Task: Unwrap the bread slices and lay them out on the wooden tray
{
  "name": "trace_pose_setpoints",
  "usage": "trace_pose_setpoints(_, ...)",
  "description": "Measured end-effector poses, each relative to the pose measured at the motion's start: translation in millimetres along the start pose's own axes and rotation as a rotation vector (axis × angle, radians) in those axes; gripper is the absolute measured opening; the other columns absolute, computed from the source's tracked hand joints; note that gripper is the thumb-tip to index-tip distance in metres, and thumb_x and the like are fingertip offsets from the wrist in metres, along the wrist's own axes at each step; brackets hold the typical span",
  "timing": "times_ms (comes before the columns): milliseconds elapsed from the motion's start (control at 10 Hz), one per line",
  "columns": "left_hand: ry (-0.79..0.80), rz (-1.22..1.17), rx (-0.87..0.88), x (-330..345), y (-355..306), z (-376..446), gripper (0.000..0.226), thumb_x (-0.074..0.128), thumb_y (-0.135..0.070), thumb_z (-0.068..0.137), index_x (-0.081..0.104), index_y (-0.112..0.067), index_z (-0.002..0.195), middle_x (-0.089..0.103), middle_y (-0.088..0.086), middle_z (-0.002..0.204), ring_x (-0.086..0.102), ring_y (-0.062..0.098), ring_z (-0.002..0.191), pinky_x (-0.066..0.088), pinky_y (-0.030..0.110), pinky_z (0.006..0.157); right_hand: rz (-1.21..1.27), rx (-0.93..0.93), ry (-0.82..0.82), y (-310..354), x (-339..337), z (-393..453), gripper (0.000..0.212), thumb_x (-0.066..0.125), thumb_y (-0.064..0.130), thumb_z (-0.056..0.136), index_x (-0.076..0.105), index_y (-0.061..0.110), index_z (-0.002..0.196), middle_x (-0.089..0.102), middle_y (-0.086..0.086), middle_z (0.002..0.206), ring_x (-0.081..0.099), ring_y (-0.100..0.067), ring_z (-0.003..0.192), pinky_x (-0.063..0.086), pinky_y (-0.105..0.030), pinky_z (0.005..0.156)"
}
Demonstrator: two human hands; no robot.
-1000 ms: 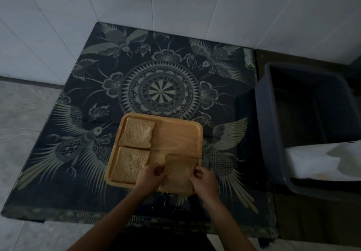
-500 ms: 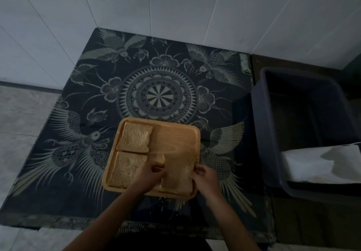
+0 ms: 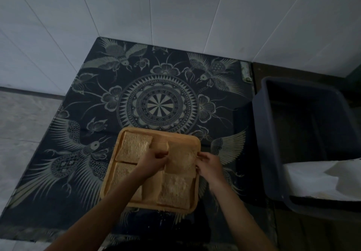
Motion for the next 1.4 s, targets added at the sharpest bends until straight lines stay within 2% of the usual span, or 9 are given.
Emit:
trace_pose_setpoints(100, -0.009, 0.024, 0.032, -0.3, -7.1, 11.8, 0.021, 0.07, -0.016, 0.091, 0.077, -0.013, 0.11, 0.081, 0.006, 0.093, 0.077, 0.022, 0.088, 0.063, 0.047, 0.089, 0.022, 0.008, -0.007, 6.5, 1.6, 11.4, 0.029, 0.082, 0.022, 0.088, 0.072, 0.018, 0.114, 0.078, -0.003, 0.101, 0.078, -0.02, 0.089, 0.066, -0.034, 0.069)
trace_pose_setpoints(300, -0.032, 0.041, -0.016, 0.5, -5.6, 30.9, 0.027, 0.069, -0.019, 0.092, 0.076, -0.018, 0.118, 0.081, 0.0, 0.101, 0.077, 0.017, 0.092, 0.06, 0.046, 0.095, -0.055, -0.011, -0.026, 9.0, 8.1, 31.6, 0.035, 0.084, 0.024, 0.085, 0.069, 0.019, 0.116, 0.075, -0.001, 0.105, 0.073, -0.018, 0.098, 0.062, -0.047, 0.092)
trace_pose_setpoints(400, -0.059, 0.046, -0.044, 1.2, -2.7, 37.9, 0.025, 0.071, -0.019, 0.091, 0.077, -0.022, 0.115, 0.081, -0.001, 0.098, 0.077, 0.017, 0.09, 0.061, 0.045, 0.093, -0.095, 0.001, -0.035, 6.4, 12.5, 39.4, 0.036, 0.082, 0.022, 0.087, 0.068, 0.014, 0.12, 0.075, -0.004, 0.105, 0.073, -0.021, 0.099, 0.062, -0.05, 0.091)
trace_pose_setpoints(700, -0.111, 0.151, -0.018, 4.3, 6.9, 40.7, 0.023, 0.072, -0.018, 0.09, 0.077, -0.024, 0.112, 0.079, -0.008, 0.096, 0.072, 0.001, 0.086, 0.046, 0.01, 0.067, -0.383, -0.079, -0.079, 7.6, 14.7, 39.4, 0.03, 0.076, 0.019, 0.092, 0.069, 0.014, 0.121, 0.071, 0.004, 0.1, 0.072, -0.014, 0.091, 0.065, -0.04, 0.082)
trace_pose_setpoints(900, -0.146, 0.195, 0.004, 6.3, 6.5, 38.8, 0.024, 0.075, -0.015, 0.087, 0.075, -0.014, 0.111, 0.078, 0.0, 0.096, 0.073, 0.011, 0.087, 0.051, 0.017, 0.07, -0.561, -0.129, -0.146, 14.5, 14.2, 32.0, 0.027, 0.074, 0.02, 0.094, 0.074, 0.013, 0.12, 0.078, -0.002, 0.106, 0.069, -0.009, 0.086, 0.057, -0.022, 0.072)
trace_pose_setpoints(1000, -0.153, 0.203, 0.016, 6.6, 6.9, 39.5, 0.024, 0.077, -0.015, 0.086, 0.075, -0.012, 0.11, 0.078, 0.001, 0.095, 0.072, 0.012, 0.087, 0.051, 0.017, 0.069, -0.561, -0.133, -0.156, 16.6, 14.1, 29.8, 0.027, 0.073, 0.019, 0.094, 0.075, 0.012, 0.12, 0.079, -0.003, 0.106, 0.073, -0.015, 0.093, 0.062, -0.032, 0.082)
trace_pose_setpoints(1200, -0.114, 0.317, 0.049, 2.0, -2.0, 35.6, 0.035, 0.072, -0.026, 0.089, 0.068, -0.012, 0.122, 0.077, 0.003, 0.107, 0.07, 0.013, 0.09, 0.057, 0.029, 0.08, -0.588, -0.177, -0.138, 28.1, 10.5, 18.8, 0.024, 0.07, 0.019, 0.094, 0.074, 0.015, 0.117, 0.079, -0.002, 0.104, 0.074, -0.015, 0.09, 0.063, -0.038, 0.081)
trace_pose_setpoints(1300, -0.127, 0.405, 0.141, -2.2, -16.9, 27.7, 0.041, 0.07, -0.034, 0.09, 0.065, -0.018, 0.128, 0.075, 0.001, 0.111, 0.07, 0.014, 0.094, 0.057, 0.031, 0.083, -0.594, -0.294, -0.14, 44.6, 4.6, 5.5, 0.025, 0.068, 0.028, 0.095, 0.073, 0.018, 0.117, 0.078, 0.001, 0.104, 0.074, -0.014, 0.09, 0.061, -0.032, 0.074)
trace_pose_setpoints(1400, -0.17, 0.465, 0.261, -7.0, -34.8, 21.5, 0.049, 0.069, -0.034, 0.091, 0.059, -0.019, 0.136, 0.072, 0.004, 0.12, 0.069, 0.018, 0.106, 0.055, 0.032, 0.09, -0.643, -0.443, -0.162, 65.2, -1.7, -7.4, 0.05, 0.064, 0.05, 0.095, 0.062, 0.022, 0.136, 0.075, 0.004, 0.115, 0.073, -0.014, 0.098, 0.061, -0.036, 0.08)
Point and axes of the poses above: each hand's wrist, its own z-axis towards the middle knuckle, its own x-axis out of the palm, y = z × x, the point moved 3 cm from there along z, towards the middle knuckle
